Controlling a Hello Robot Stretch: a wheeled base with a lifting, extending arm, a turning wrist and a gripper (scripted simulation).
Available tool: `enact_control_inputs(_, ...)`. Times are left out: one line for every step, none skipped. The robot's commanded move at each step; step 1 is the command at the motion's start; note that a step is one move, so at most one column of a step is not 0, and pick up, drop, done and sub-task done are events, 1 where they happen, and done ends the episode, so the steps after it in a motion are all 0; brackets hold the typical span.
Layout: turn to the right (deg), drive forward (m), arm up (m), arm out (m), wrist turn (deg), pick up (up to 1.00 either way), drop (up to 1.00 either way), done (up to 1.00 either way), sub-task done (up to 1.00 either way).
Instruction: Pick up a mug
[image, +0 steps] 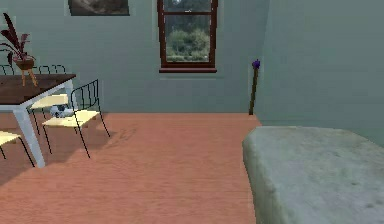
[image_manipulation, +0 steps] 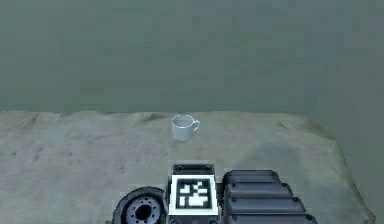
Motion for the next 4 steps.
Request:
enact_control_inputs(0.0,0.0,0.0,0.42,0.0,0.0,0.0,0.0,0.0)
enact_control_inputs(0.0,0.0,0.0,0.0,45.0,0.0,0.0,0.0,0.0)
enact_control_inputs(0.0,0.0,0.0,0.0,45.0,0.0,0.0,0.0,0.0)
enact_control_inputs(0.0,0.0,0.0,0.0,45.0,0.0,0.0,0.0,0.0)
